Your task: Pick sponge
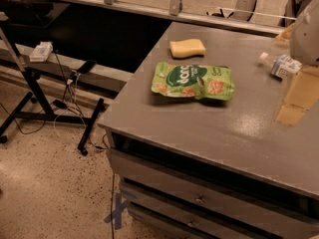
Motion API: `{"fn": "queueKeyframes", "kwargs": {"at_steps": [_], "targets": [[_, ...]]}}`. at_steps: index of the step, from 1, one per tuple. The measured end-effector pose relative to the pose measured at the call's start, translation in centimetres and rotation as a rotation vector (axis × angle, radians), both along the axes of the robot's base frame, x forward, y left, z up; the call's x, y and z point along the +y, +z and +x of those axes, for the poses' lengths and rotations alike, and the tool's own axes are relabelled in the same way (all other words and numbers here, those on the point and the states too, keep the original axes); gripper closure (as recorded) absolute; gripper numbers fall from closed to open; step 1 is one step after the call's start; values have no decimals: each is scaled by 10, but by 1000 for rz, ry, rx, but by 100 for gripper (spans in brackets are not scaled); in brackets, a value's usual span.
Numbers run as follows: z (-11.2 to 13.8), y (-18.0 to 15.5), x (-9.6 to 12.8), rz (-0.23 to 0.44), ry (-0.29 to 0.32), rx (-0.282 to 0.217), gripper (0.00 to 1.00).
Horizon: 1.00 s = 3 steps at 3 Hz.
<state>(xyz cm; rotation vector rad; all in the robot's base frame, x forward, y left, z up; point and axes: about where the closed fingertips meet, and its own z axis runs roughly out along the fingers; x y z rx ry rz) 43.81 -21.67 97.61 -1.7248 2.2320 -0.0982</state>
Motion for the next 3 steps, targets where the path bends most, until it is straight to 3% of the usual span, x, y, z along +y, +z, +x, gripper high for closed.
{"fn": "queueKeyframes", "kwargs": {"at_steps": [2, 3], "targets": [[9, -1, 1, 25, -1, -19, 0], [55, -18, 2, 92, -35, -55, 0]]}}
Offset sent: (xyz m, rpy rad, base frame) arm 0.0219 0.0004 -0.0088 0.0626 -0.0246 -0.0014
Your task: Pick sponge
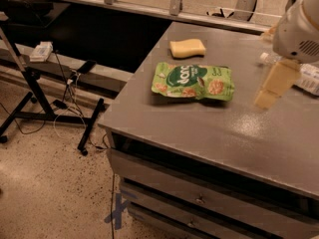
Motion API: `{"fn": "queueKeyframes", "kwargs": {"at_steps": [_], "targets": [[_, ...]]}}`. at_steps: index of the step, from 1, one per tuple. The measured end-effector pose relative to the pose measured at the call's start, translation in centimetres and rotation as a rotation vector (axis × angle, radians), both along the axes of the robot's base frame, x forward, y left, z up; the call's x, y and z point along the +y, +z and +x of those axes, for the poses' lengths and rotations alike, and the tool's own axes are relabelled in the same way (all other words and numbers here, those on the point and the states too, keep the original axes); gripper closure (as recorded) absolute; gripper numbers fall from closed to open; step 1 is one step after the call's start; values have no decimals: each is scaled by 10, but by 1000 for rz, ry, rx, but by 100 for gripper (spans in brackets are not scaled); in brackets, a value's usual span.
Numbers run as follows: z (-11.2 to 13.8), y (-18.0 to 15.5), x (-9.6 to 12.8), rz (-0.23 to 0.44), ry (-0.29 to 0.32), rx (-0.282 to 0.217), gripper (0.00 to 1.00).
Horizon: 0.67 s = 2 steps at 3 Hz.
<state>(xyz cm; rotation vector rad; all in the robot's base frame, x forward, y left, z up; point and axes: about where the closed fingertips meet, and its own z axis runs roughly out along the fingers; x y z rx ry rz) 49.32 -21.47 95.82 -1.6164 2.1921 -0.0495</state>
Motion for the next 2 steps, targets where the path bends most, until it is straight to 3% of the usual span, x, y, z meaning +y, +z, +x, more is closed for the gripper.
{"fn": "queueKeyframes", "kwargs": {"at_steps": [2], "targets": [[132, -19, 13, 264, -87, -74, 0]]}}
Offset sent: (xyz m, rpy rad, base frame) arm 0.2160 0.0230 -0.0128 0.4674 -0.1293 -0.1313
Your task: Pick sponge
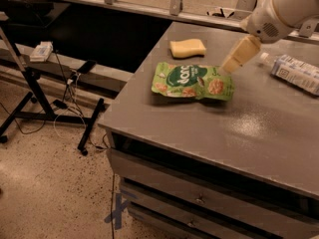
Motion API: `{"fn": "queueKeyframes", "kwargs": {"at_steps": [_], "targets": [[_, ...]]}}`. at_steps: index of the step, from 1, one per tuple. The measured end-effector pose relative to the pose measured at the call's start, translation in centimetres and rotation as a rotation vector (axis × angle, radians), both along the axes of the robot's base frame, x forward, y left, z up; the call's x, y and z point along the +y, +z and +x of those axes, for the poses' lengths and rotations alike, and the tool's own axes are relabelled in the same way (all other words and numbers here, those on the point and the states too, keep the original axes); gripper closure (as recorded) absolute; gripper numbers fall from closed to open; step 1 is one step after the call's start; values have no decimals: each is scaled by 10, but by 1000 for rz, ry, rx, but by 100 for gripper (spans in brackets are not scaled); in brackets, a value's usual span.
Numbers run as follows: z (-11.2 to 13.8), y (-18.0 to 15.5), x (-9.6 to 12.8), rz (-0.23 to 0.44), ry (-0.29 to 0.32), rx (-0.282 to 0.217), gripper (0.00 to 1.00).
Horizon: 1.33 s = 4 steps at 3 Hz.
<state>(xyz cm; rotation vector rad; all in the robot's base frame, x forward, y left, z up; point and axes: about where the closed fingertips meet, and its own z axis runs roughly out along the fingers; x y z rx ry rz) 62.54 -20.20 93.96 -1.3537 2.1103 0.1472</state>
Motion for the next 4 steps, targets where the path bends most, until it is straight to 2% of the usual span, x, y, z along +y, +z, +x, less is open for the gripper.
{"fn": "queueKeyframes", "kwargs": {"at_steps": [1, 2, 4], "targets": [[48, -4, 14, 171, -34, -26, 0], [88, -22, 21, 260, -70, -55, 0], [151, -52, 11, 325, -142, -151, 0]]}}
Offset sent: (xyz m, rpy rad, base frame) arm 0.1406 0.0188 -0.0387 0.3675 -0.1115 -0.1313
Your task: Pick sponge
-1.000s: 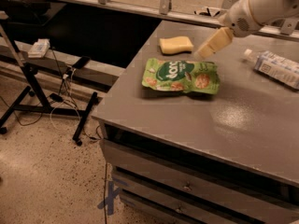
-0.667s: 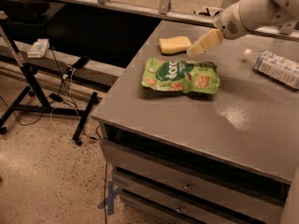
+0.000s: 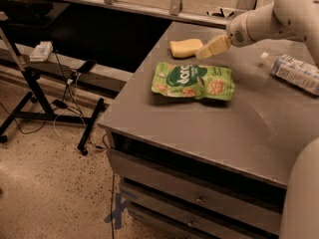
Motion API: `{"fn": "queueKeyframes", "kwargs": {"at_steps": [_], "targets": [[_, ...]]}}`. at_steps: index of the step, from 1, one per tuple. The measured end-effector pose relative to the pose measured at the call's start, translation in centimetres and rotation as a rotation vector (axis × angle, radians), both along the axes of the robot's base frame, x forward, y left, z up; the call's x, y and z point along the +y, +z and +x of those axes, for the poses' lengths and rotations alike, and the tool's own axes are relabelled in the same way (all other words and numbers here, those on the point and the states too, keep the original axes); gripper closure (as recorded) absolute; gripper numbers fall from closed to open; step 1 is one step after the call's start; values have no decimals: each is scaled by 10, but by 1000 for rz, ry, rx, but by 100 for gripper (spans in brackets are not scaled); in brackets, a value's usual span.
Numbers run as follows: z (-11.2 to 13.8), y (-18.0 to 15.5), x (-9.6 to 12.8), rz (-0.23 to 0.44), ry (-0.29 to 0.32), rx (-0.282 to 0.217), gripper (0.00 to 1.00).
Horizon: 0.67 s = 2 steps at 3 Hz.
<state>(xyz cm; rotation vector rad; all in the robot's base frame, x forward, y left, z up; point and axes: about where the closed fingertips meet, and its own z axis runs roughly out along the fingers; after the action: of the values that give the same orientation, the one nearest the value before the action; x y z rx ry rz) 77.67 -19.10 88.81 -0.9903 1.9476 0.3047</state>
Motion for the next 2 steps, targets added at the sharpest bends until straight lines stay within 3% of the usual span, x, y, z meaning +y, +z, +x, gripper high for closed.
{"fn": "queueKeyframes", "kwargs": {"at_steps": [2], "targets": [[23, -29, 19, 64, -8, 17, 0]]}}
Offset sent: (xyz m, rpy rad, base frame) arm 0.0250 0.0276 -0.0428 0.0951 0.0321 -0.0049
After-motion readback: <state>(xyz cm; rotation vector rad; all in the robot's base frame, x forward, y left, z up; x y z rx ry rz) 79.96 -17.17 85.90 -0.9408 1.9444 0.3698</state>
